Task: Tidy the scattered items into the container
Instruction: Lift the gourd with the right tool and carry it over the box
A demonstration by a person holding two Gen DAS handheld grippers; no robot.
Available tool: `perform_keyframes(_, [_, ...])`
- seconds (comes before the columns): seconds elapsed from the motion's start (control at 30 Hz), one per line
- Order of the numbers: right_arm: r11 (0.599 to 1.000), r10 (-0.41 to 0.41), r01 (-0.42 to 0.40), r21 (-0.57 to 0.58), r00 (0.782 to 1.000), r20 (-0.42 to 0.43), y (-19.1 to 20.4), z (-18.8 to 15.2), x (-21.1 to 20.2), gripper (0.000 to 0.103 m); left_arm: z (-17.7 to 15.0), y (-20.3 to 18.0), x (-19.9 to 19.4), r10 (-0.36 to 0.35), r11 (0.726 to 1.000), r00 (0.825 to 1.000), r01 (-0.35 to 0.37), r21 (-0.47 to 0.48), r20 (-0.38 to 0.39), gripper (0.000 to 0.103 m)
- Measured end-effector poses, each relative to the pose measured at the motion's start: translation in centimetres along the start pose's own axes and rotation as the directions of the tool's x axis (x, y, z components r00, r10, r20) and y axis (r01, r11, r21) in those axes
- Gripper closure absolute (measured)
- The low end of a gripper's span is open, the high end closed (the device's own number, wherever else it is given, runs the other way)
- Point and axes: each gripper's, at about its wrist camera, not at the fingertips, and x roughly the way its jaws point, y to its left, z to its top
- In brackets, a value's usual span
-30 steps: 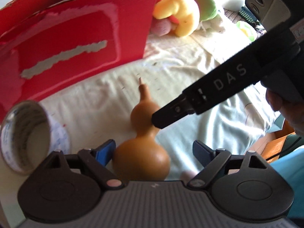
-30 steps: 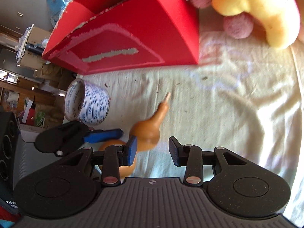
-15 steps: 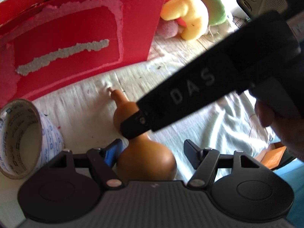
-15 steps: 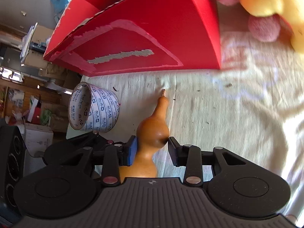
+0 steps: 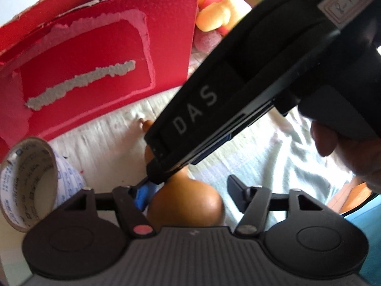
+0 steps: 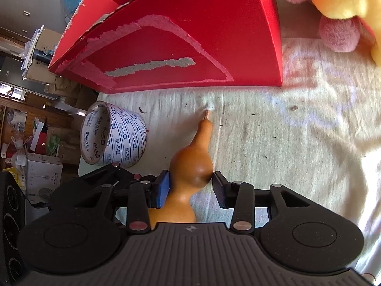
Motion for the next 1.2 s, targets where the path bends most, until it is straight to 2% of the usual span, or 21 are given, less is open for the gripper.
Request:
perform_keyframes(0.17, [1.000, 0.000, 0.000, -0.005, 1.000, 0.001, 0.0, 0.1, -0.2, 0.061, 0.4, -0.3, 0.2, 0.023, 0.999, 1.000, -0.023, 0.027, -0.001, 0.047])
perform_keyframes(0.47, [0.999, 0.022, -0.021, -0.051, 0.999, 0.035, 1.1, 0.4, -1.6, 0.061, 1.3, 0.0, -2.0, 0.045, 0.998, 0.997, -0.047, 0.033, 0.059, 0.047])
perform_keyframes(0.73, [0.987, 0.075, -0.062, -0.150, 0.994, 0.083, 4.2, 0.9, -3.2, 0.061, 2.3, 1.1, -5.7, 0.098, 0.995, 0.987, -0.096, -0.024, 0.128, 0.047])
perform_keyframes(1.0, [0.962, 0.157, -0.117, -0.248, 0.977, 0.146, 6.8, 2.2, -5.1, 0.061, 4.2, 1.8, -9.4, 0.181, 0.983, 0.956, -0.169, -0.071, 0.230, 0.048])
perform_keyframes(1.2, [0.947, 0.189, -0.118, -0.298, 0.957, 0.222, 8.4, 4.4, -8.0, 0.061, 7.9, 3.1, -10.9, 0.187, 0.982, 0.927, -0.178, -0.059, 0.324, 0.049])
